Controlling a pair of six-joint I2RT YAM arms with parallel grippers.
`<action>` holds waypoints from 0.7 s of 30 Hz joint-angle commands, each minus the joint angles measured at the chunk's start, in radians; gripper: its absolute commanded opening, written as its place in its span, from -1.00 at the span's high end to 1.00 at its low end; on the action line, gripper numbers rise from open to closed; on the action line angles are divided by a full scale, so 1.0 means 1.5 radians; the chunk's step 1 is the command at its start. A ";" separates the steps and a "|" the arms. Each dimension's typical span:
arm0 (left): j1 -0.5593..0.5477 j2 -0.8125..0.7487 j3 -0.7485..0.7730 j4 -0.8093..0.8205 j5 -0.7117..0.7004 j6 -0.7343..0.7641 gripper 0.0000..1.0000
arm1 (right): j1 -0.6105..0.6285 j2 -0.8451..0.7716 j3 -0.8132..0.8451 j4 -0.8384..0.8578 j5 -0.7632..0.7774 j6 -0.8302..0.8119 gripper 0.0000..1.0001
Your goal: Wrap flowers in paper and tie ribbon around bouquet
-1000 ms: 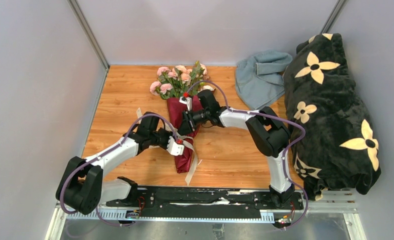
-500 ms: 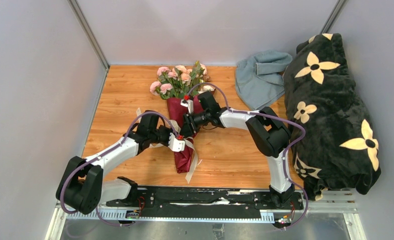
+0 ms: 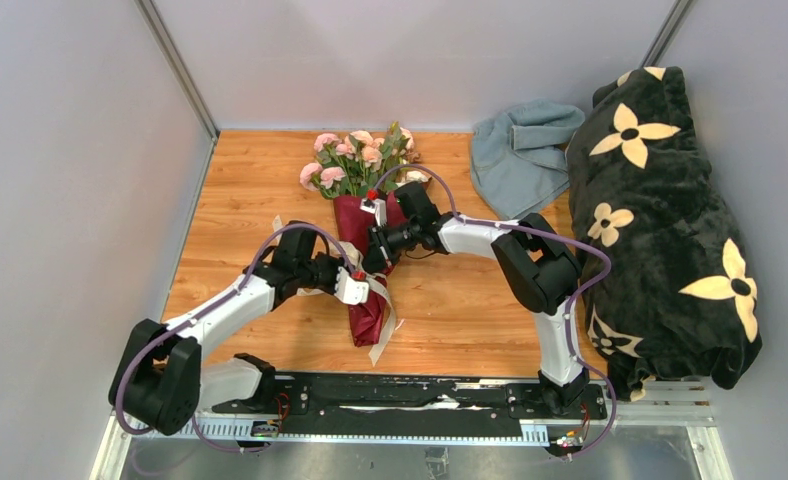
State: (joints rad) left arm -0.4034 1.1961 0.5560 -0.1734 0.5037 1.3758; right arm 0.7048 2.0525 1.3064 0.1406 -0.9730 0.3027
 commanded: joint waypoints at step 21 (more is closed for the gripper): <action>0.048 0.078 0.065 0.077 -0.109 0.060 -0.43 | 0.003 -0.031 0.031 -0.114 0.021 -0.079 1.00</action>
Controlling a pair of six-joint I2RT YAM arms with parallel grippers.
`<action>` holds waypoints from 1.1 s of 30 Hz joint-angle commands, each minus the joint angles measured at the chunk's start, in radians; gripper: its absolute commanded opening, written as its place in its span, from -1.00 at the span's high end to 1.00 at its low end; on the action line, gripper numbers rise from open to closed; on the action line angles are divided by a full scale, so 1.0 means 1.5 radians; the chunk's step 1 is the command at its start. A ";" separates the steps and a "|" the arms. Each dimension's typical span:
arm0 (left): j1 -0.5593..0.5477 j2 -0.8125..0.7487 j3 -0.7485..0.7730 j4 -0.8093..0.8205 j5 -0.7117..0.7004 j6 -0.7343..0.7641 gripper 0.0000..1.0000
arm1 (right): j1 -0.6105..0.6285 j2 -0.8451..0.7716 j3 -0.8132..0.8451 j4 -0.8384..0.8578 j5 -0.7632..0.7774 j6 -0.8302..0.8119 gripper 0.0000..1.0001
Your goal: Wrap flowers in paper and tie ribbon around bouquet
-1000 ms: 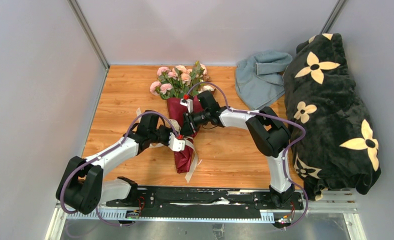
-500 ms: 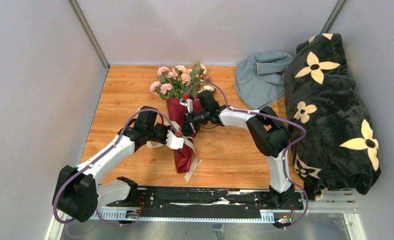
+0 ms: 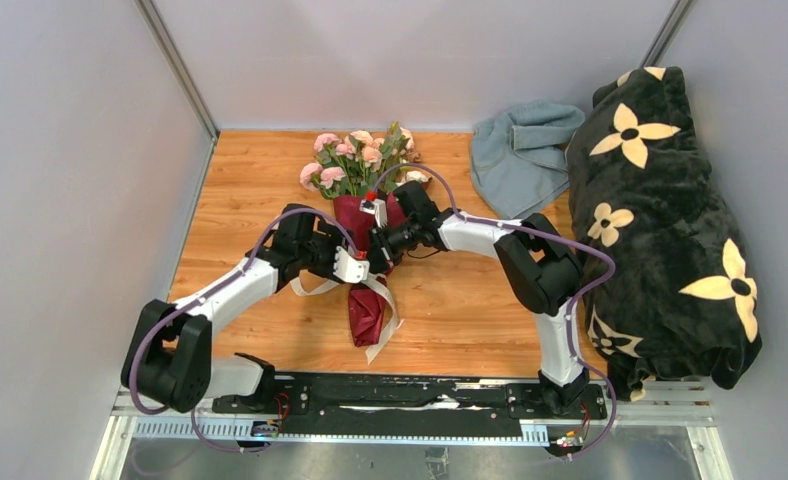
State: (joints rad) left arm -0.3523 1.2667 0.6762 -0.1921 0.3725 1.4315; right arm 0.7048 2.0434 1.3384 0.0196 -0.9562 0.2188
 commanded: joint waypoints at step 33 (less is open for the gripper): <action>0.023 -0.047 -0.096 -0.036 -0.055 0.077 1.00 | -0.054 -0.133 -0.080 -0.028 0.266 -0.004 1.00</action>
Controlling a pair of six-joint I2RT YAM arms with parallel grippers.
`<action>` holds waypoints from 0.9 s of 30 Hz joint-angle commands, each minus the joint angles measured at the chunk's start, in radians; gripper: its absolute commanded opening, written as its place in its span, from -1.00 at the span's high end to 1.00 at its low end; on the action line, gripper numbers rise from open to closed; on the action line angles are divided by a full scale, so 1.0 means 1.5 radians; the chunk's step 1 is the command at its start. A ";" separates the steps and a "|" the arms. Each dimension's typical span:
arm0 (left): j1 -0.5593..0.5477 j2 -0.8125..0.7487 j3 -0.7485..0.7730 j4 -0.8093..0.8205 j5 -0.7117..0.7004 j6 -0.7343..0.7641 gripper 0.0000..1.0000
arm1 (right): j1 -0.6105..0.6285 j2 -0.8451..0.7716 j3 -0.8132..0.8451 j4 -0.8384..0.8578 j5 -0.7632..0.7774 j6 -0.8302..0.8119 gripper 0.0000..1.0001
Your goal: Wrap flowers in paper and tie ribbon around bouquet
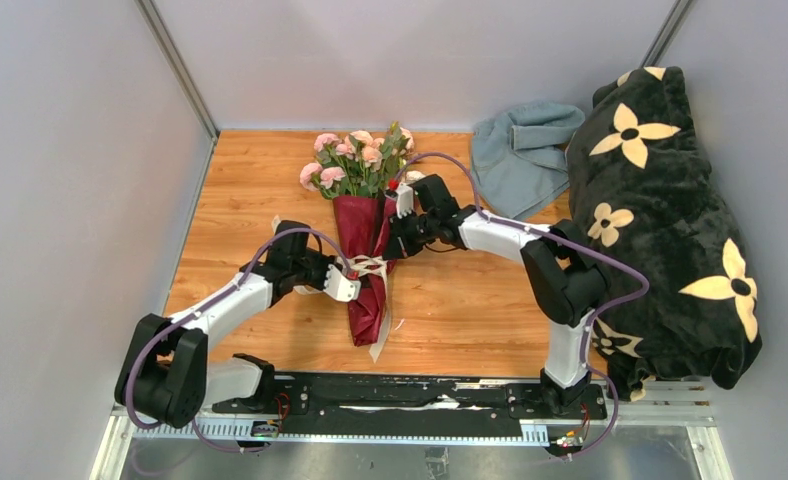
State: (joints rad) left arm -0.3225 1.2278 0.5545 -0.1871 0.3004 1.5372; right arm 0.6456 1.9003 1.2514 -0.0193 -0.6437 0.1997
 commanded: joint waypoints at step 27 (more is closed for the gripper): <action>0.018 -0.020 -0.068 -0.041 -0.014 0.025 1.00 | -0.061 -0.078 -0.189 0.032 0.011 -0.008 0.86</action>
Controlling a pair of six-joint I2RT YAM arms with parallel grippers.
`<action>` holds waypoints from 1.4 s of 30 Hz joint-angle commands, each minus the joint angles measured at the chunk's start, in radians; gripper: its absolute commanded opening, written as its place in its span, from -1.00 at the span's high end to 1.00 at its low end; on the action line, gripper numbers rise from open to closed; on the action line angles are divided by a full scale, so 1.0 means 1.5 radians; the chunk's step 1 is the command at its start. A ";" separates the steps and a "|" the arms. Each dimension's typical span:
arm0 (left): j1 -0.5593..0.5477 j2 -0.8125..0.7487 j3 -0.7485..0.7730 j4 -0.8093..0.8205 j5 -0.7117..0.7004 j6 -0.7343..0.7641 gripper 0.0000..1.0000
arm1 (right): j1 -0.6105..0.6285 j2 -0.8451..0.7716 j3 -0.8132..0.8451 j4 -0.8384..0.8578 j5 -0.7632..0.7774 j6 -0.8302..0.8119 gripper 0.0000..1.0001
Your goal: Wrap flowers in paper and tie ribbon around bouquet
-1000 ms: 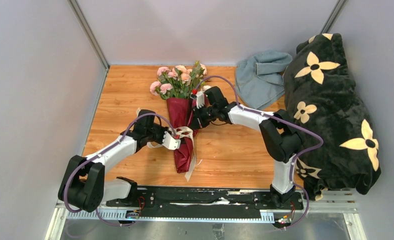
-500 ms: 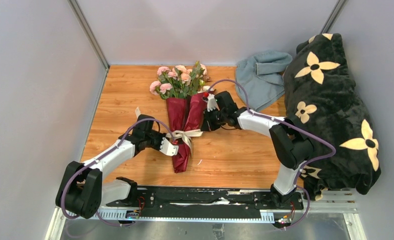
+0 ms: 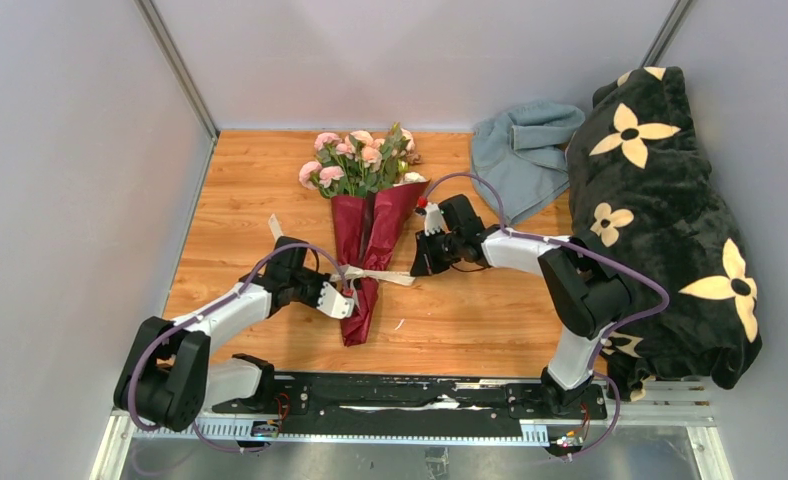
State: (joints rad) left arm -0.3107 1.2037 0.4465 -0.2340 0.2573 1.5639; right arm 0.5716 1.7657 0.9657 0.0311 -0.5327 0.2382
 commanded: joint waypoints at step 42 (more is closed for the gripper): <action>-0.219 -0.060 0.147 -0.163 0.071 -0.048 0.30 | 0.011 0.110 0.016 0.122 -0.207 -0.315 -0.18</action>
State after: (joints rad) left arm -0.6308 1.0840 0.6968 -0.5911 0.4206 1.4788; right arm 0.5781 1.9011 0.9894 0.2398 -0.8406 -0.2070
